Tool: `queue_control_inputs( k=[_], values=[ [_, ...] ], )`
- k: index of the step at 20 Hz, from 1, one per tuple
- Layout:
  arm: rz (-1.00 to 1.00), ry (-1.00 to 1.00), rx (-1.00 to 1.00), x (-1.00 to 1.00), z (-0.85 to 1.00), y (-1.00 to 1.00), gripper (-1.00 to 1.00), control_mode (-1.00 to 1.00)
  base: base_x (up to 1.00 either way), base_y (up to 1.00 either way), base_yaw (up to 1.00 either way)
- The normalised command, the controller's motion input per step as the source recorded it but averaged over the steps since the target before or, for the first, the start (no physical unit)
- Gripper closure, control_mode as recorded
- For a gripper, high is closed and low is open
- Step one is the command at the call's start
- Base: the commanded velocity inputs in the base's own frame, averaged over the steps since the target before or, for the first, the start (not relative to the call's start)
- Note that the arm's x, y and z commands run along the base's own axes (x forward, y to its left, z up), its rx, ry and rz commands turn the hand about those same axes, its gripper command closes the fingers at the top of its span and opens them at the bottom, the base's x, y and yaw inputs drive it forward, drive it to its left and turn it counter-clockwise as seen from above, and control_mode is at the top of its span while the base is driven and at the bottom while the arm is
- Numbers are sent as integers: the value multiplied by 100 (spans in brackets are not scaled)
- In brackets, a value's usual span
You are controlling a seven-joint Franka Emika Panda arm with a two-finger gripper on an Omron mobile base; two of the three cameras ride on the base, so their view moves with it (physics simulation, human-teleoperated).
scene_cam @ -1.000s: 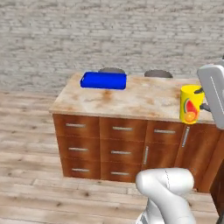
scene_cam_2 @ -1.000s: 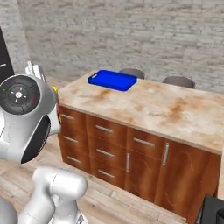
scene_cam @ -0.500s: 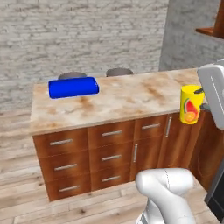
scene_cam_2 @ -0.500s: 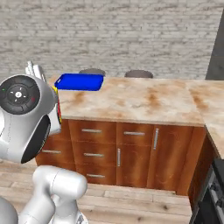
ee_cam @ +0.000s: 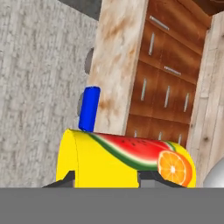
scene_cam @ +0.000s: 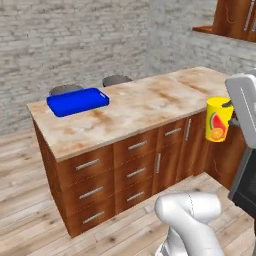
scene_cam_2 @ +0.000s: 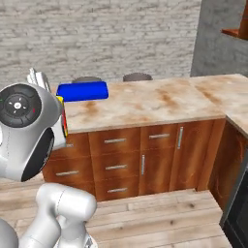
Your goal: There is a tray on the dining counter. Grab the cup, mug, and pitcher and place them on the tray. The pitcher may be placed next to the tray if it cannot fit the tray.
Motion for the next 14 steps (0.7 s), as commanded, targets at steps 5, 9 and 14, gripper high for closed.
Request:
queue_control_inputs(
  k=[5,9,14],
  values=[
    [0,0,0,0,0,0,100,100,-36,100,-50],
    [0,0,0,0,0,0,100,100,-60,98,-52],
    [0,0,0,0,0,0,100,100,-48,100,-52]
  ],
)
